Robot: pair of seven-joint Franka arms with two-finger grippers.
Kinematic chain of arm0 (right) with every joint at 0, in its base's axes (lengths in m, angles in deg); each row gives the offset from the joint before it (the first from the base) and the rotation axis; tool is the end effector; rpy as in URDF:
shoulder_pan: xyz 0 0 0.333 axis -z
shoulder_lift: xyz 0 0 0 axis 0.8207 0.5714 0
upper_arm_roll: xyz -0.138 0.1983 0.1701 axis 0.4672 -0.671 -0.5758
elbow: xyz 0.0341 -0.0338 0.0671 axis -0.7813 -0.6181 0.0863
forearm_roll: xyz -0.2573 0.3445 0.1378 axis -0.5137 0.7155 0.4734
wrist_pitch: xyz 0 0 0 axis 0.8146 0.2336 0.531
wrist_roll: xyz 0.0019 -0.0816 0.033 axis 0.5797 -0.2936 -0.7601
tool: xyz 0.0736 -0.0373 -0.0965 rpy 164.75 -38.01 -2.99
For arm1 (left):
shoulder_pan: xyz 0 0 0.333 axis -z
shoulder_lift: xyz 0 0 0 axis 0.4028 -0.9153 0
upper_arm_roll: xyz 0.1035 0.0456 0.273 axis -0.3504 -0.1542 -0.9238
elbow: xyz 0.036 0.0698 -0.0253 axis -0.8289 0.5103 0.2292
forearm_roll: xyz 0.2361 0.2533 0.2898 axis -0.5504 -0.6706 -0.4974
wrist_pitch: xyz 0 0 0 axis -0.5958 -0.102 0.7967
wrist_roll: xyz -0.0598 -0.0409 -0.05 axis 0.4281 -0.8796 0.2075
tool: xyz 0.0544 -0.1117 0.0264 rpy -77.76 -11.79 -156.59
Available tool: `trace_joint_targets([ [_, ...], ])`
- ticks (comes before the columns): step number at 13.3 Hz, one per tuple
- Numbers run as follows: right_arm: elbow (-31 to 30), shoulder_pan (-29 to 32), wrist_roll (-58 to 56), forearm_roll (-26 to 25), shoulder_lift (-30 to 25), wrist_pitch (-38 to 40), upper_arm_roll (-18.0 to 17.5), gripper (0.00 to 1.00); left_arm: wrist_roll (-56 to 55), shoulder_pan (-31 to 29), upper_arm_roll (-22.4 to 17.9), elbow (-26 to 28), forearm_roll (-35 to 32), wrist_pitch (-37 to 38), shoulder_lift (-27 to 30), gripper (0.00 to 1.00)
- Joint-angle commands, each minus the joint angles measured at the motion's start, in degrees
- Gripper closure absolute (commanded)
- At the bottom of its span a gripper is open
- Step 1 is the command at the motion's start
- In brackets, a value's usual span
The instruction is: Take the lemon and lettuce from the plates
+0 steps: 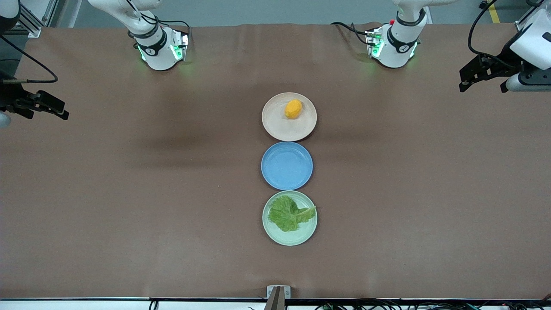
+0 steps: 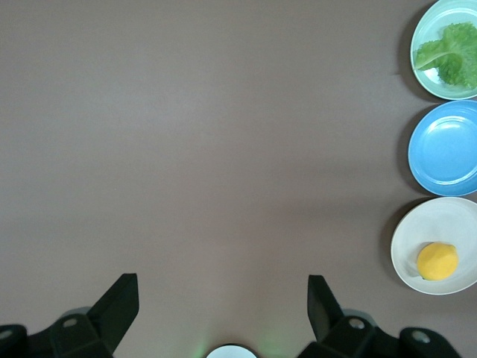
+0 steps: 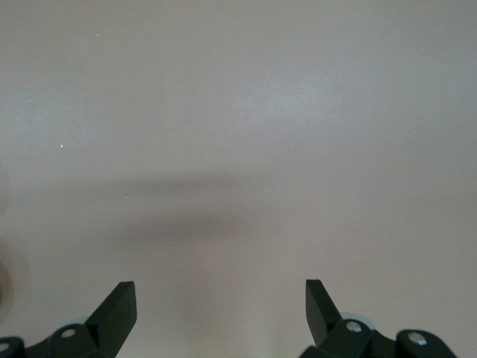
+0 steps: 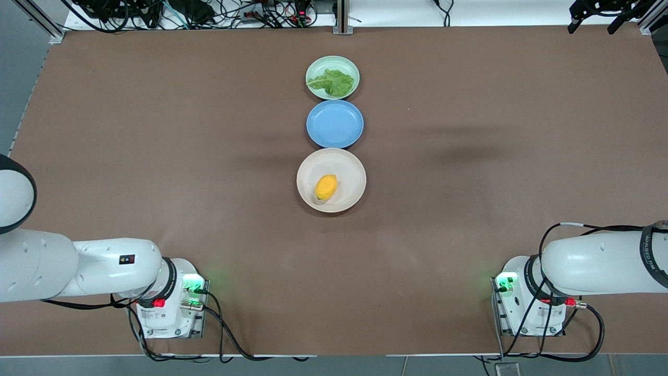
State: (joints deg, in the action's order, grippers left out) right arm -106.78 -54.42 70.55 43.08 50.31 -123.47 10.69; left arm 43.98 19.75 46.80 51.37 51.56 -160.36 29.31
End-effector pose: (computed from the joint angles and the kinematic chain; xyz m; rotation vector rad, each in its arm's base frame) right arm 0.5903 -0.0558 0.5456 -3.1254 0.0690 0.0439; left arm 0.5665 -0.0655 0.6244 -3.1228 0.0656 0.0162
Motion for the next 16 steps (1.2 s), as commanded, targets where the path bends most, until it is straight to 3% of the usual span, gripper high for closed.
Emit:
trace_joint_targets([
  [1, -2.02, 0.85, -1.28, -0.21, -2.15, -0.38, -0.67, 0.0, 1.01, -0.48, 0.09, -1.23, 0.95, -0.09, -0.56, 0.0],
  [4, -1.93, 0.67, -1.73, -0.21, -2.23, -0.64, -0.67, 0.0, 1.01, -0.39, 0.18, -2.45, 0.68, -0.18, -2.21, 0.0],
  [9, -1.67, 0.49, -1.81, -1.18, -2.24, -1.08, -0.76, 0.0, 1.09, 1.89, 1.15, -10.27, 0.77, -1.13, -14.33, 0.0],
  [16, -1.67, 0.41, -1.55, -0.39, -2.41, -0.38, -0.76, 0.0, 3.73, 11.91, 2.03, -10.1, -3.1, -26.34, -31.21, 0.0],
])
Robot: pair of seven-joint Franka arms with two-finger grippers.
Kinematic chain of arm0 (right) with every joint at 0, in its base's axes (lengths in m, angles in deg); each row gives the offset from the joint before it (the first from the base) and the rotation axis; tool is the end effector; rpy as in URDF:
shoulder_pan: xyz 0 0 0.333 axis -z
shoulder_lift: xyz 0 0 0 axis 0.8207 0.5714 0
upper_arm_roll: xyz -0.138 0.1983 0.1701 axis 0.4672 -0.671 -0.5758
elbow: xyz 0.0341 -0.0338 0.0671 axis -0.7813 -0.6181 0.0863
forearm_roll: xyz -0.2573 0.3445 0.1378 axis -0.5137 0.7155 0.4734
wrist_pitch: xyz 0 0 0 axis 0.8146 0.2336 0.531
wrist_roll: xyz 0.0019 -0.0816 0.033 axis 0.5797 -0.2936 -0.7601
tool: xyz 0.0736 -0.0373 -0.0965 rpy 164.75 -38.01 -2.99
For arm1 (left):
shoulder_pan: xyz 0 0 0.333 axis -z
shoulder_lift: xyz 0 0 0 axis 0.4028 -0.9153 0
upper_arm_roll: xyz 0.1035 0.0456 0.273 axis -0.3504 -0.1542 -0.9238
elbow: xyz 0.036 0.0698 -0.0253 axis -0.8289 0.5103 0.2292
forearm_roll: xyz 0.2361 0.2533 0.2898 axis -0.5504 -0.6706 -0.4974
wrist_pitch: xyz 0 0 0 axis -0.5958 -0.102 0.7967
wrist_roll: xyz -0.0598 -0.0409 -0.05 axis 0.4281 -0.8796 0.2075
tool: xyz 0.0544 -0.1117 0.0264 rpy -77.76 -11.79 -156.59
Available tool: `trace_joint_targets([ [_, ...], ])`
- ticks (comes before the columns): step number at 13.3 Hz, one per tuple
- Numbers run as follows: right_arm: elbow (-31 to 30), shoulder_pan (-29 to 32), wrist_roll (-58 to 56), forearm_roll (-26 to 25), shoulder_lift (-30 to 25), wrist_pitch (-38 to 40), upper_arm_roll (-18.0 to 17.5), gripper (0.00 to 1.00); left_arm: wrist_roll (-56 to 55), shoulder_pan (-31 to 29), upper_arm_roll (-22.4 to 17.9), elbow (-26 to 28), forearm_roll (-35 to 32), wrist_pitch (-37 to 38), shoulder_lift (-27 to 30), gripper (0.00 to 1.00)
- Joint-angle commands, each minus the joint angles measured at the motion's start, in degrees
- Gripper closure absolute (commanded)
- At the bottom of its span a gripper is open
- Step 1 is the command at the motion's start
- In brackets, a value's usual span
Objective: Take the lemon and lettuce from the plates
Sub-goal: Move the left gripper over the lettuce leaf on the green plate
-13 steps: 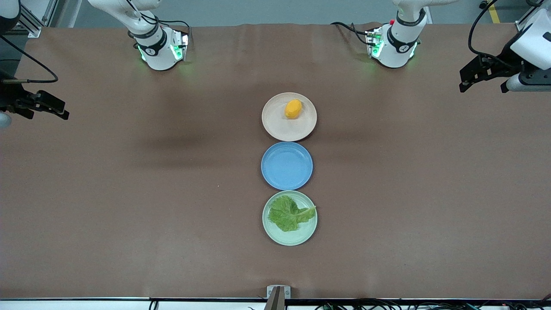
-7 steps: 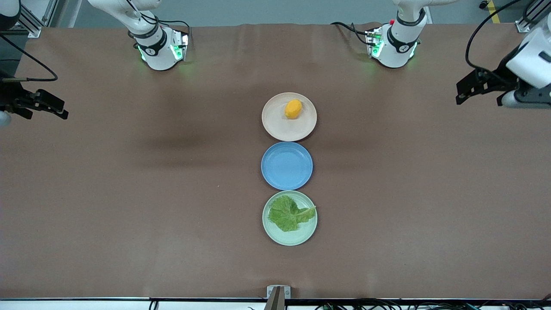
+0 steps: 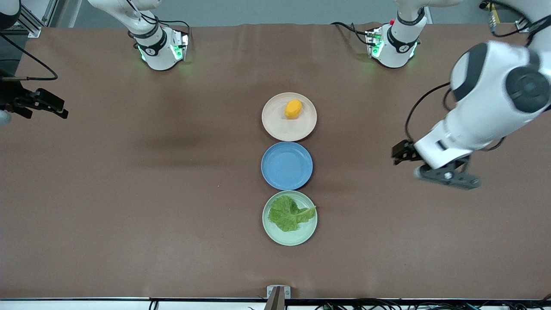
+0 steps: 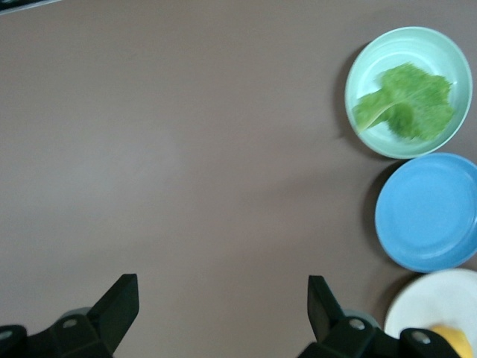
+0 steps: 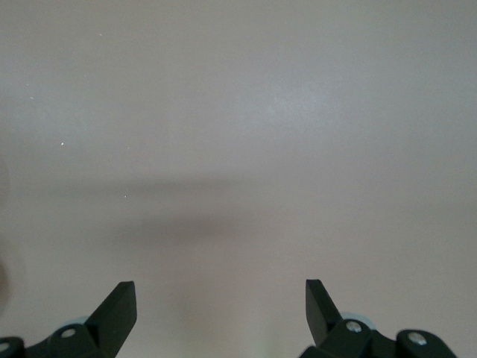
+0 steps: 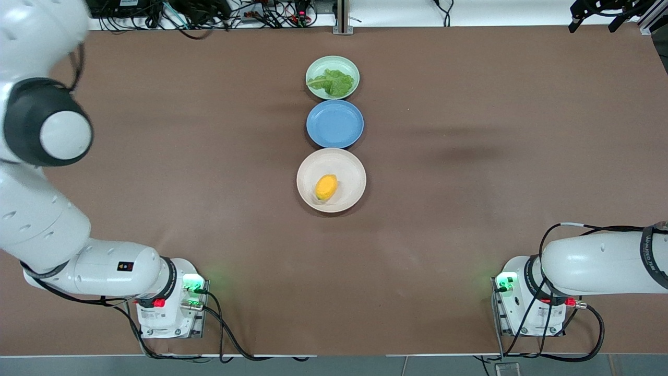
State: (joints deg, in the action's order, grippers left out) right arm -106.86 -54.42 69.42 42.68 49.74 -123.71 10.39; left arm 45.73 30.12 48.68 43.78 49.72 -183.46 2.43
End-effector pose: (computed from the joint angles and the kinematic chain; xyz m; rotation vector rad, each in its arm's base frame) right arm 0.5888 -0.0535 0.5511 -3.1336 0.0292 0.0247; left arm 0.6928 -0.2091 0.4316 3.0567 -0.4320 0.0856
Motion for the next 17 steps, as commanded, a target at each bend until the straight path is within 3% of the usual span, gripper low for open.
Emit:
trace_joint_targets([
  [1, -1.59, 0.41, -0.33, 0.02, -1.83, -0.05, -0.46, 0.0, 3.03, 3.11, 0.15, -2.51, -1.26, -6.58, -6.7, 0.0],
  [6, -1.85, 0.41, -0.24, 0.72, -2.19, 0.39, -0.46, 0.0, 4.26, 9.01, 0.15, -3.3, -1.09, -23.28, -17.95, 0.02],
  [9, -1.85, 0.41, -0.15, 1.16, -2.19, 0.74, -0.46, 0.0, 8.11, 12.17, 0.06, -4.7, -1.09, -35.12, -23.66, 0.11],
  [10, -1.94, 0.41, -0.15, 1.16, -2.19, 0.83, -0.46, 0.0, 11.09, 13.31, 0.06, -5.4, -1.09, -38.83, -26.04, 0.21],
  [12, -1.94, 0.32, -0.24, 1.16, -2.1, 1.27, -0.46, 0.0, 12.17, 14.9, -0.29, -6.55, -1.0, -42.89, -29.21, 0.29],
  [15, -0.89, 0.15, -0.5, 1.07, -1.75, 3.2, -0.46, 0.0, 12.88, 15.51, -0.2, -6.82, -0.91, -50.44, -33.96, 0.29],
  [17, 1.38, 0.06, -0.42, 0.37, -0.79, 3.03, -0.46, 0.0, 13.4, 15.61, -0.21, -6.81, -1.0, -51.08, -35.37, 0.31],
])
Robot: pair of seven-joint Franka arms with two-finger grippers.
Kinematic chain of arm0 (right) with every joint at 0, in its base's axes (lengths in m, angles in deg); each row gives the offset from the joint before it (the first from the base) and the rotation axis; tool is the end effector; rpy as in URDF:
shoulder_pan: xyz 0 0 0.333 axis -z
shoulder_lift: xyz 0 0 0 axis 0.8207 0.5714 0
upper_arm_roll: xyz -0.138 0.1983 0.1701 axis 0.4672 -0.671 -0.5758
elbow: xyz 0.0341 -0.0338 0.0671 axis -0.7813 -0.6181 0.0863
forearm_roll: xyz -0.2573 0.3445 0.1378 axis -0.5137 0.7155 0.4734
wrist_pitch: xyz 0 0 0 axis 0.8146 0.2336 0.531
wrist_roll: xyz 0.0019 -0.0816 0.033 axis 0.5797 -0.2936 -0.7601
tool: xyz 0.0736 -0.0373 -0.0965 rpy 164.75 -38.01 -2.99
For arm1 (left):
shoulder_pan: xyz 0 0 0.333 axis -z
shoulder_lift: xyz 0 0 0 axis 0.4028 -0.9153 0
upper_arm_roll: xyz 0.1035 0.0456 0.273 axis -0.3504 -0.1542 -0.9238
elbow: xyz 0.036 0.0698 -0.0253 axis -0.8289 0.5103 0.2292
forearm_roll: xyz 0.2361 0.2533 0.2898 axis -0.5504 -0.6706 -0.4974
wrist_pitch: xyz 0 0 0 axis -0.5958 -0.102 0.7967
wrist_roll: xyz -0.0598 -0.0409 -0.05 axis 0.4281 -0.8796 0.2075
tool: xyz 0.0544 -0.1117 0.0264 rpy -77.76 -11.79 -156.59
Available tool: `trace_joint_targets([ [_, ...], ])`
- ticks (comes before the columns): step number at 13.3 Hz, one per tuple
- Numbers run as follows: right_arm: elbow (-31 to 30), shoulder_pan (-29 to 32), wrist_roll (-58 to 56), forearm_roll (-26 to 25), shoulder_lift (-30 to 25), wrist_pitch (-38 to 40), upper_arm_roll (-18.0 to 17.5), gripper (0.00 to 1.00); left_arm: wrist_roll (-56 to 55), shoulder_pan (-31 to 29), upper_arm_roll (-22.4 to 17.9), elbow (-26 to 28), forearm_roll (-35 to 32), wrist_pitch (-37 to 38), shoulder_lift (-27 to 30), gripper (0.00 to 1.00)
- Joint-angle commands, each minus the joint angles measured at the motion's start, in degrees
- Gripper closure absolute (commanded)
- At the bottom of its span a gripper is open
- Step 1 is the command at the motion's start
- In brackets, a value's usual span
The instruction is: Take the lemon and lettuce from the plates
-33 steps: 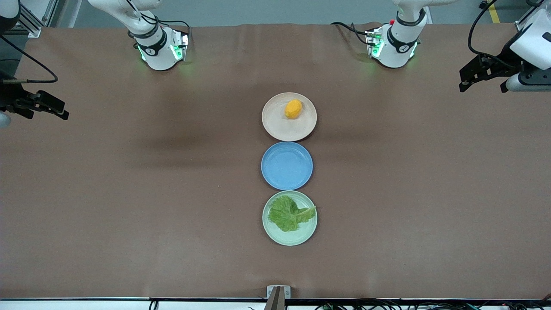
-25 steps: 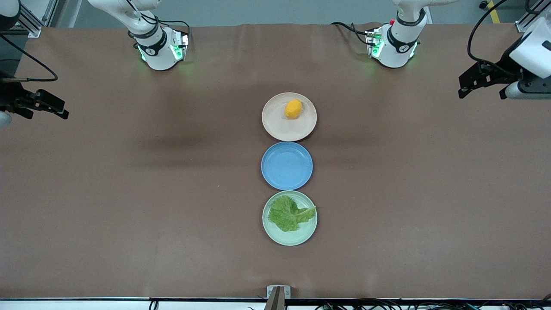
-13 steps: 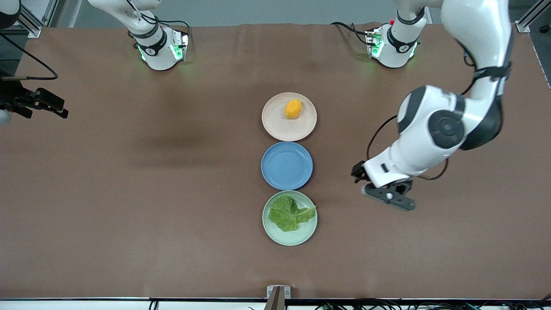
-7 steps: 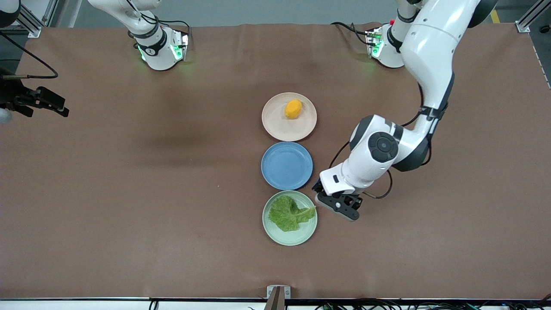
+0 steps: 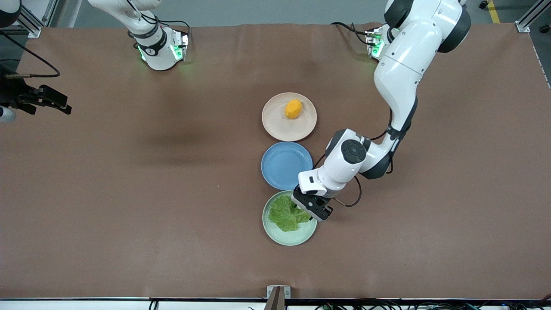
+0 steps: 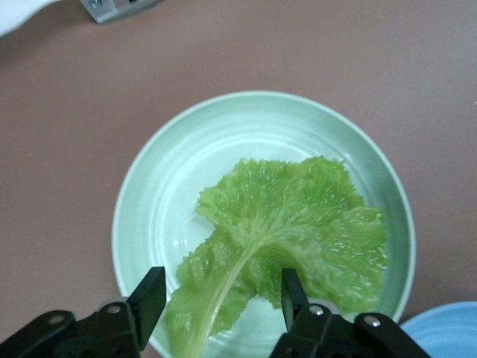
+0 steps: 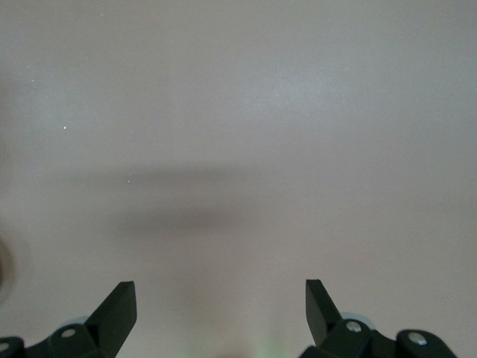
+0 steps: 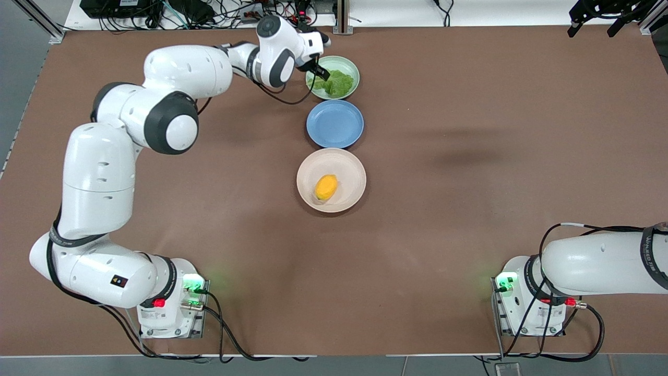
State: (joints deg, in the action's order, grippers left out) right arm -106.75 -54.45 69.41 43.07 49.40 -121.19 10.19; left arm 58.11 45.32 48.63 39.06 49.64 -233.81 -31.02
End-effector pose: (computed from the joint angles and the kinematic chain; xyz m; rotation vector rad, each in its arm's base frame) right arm 0.5822 -0.0497 0.5520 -3.1231 0.0228 0.0801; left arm 0.6858 -0.4151 0.1295 2.7045 -0.9461 0.6079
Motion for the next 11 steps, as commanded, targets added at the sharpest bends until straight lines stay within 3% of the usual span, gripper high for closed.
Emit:
trace_joint_targets([
  [1, 2.25, 0.09, -0.24, -0.19, 0.34, 0.59, -0.26, 0.0, 2.5, 0.4, -0.25, -2.35, -0.91, -0.91, -2.54, 0.34],
  [4, 4.7, 0.18, -0.5, -0.11, 5.85, 0.32, -0.17, 0.0, 6.73, 0.4, -0.25, -2.27, -0.91, -1.0, -3.25, 0.47],
  [5, 5.68, 0.35, -0.59, -0.11, 8.23, 0.42, -0.17, 0.0, 7.43, 0.4, -0.25, -2.27, -1.0, -1.0, -3.34, 0.55],
  [7, 6.21, 0.27, -0.33, 0.07, 10.45, -0.11, -0.17, 0.0, 10.15, 0.31, -0.34, -2.09, -1.0, -1.0, -3.25, 0.89],
  [8, 5.69, 0.09, 0.37, 0.68, 10.45, -0.02, -0.17, 0.0, 10.95, 0.31, -0.34, -2.18, -1.0, -1.0, -3.08, 0.99],
  [11, 2.01, -1.31, 9.83, 5.85, 9.58, -0.11, -0.26, 0.0, 10.87, 0.22, -0.42, -2.18, -1.17, -0.82, -2.11, 1.0],
])
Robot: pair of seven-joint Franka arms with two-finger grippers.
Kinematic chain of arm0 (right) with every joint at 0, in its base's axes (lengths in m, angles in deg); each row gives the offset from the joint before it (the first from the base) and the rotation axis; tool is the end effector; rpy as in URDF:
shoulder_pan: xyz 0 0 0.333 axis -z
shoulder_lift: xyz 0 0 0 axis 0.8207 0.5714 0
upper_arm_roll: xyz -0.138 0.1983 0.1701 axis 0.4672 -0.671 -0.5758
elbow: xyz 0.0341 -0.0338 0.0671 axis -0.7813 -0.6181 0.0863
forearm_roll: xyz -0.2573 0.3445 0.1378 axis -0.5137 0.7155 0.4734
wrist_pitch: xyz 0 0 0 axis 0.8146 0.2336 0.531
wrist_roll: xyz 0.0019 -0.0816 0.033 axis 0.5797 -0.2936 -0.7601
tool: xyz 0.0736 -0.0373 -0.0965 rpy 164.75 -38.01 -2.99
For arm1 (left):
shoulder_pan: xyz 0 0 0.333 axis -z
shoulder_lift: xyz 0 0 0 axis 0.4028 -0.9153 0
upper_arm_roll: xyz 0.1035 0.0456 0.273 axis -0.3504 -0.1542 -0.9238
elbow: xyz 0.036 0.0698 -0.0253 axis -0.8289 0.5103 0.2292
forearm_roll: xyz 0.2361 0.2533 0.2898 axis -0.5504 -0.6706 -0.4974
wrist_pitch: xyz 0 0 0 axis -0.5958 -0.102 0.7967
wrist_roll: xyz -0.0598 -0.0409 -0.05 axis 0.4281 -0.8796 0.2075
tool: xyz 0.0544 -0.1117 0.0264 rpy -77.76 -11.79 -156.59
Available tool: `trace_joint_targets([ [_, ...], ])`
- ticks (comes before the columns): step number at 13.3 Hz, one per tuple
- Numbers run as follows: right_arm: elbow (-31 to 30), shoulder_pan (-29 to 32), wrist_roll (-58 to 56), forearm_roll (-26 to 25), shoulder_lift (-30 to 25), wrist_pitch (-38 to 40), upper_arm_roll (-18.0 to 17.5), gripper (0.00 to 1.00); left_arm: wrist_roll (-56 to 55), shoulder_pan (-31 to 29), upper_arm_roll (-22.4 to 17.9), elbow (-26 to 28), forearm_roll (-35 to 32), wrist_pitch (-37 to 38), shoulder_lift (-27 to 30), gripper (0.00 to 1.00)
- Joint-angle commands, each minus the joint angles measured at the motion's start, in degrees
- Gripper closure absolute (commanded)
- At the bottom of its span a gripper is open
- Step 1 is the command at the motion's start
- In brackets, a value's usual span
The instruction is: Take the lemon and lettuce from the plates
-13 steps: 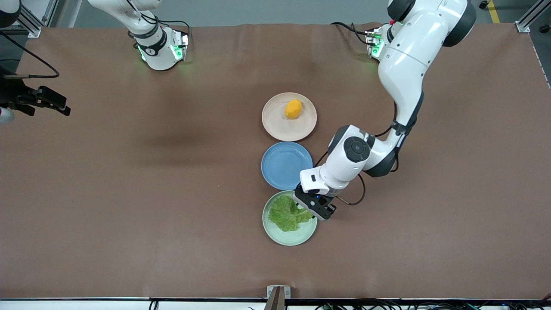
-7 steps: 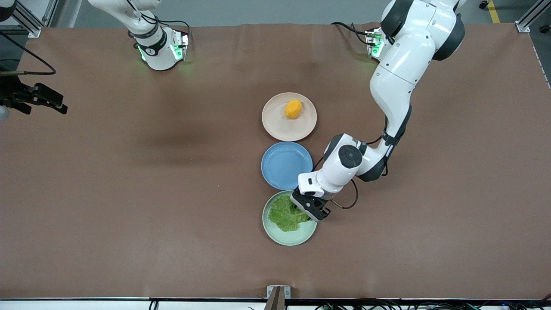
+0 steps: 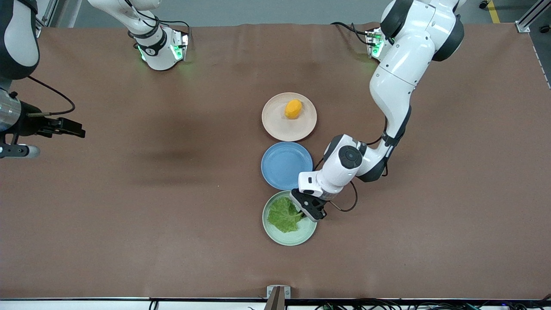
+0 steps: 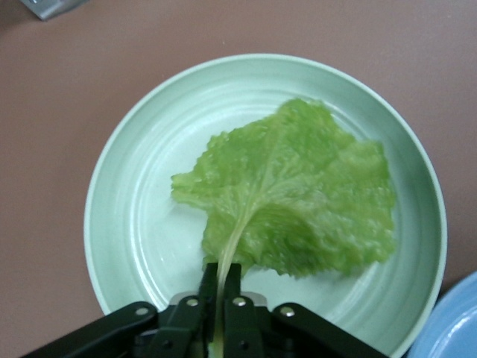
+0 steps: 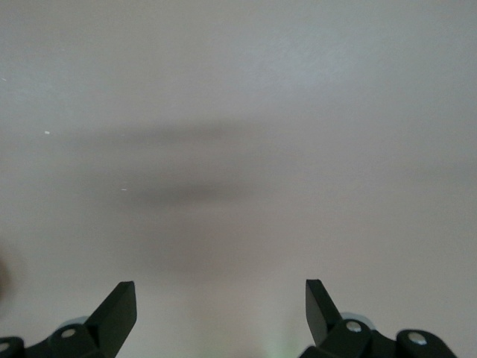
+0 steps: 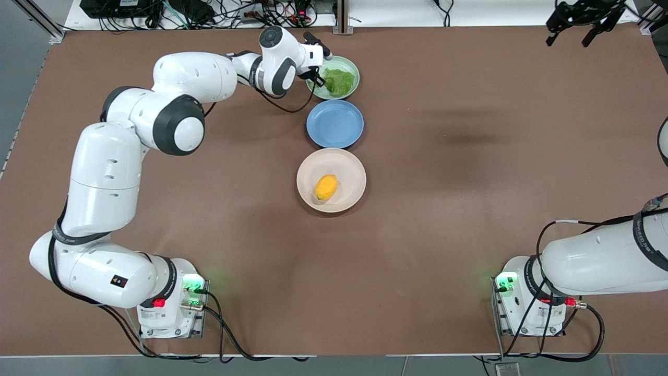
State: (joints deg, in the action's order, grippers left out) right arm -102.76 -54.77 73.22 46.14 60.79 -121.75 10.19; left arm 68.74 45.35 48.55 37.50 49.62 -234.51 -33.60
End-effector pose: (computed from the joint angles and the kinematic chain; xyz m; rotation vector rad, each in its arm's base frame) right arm 0.6279 -0.0408 0.4688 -3.0687 0.1277 0.2602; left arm 0.6868 -0.4135 0.1092 2.6393 -1.1958 0.6330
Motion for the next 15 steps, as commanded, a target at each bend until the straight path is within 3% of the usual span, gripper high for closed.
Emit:
trace_joint_targets([
  [1, -3.13, -3.0, 9.89, 3.49, -2.51, 0.44, -0.26, 0.0, 0.06, 0.03, -0.26, -0.62, -1.16, 0.23, 1.69, 1.0],
  [3, -5.24, -7.22, 17.81, 5.68, -3.92, 0.44, -0.26, 0.0, -0.11, -0.93, -0.17, -0.36, -0.99, 3.89, 4.42, 1.0],
  [6, -6.57, -15.55, 31.77, 7.63, -4.19, -1.3, -0.44, 0.0, -2.04, -5.05, -0.17, 2.7, -0.72, 18.81, 14.77, 0.99],
  [10, -12.44, -29.0, 52.32, 7.63, -3.93, -13.75, -0.52, 0.0, -2.84, -13.92, -0.25, 11.74, -0.98, 35.71, 26.03, 0.98],
  [13, -15.36, -40.6, 68.06, 7.45, -0.61, -24.91, -0.52, 0.0, -2.75, -20.52, -0.17, 20.1, -1.25, 35.74, 29.48, 0.97],
  [15, -15.27, -46.15, 76.34, 7.36, 3.52, -30.73, -0.52, 0.0, -2.75, -22.38, -0.34, 26.76, -1.25, 29.8, 30.09, 0.96],
])
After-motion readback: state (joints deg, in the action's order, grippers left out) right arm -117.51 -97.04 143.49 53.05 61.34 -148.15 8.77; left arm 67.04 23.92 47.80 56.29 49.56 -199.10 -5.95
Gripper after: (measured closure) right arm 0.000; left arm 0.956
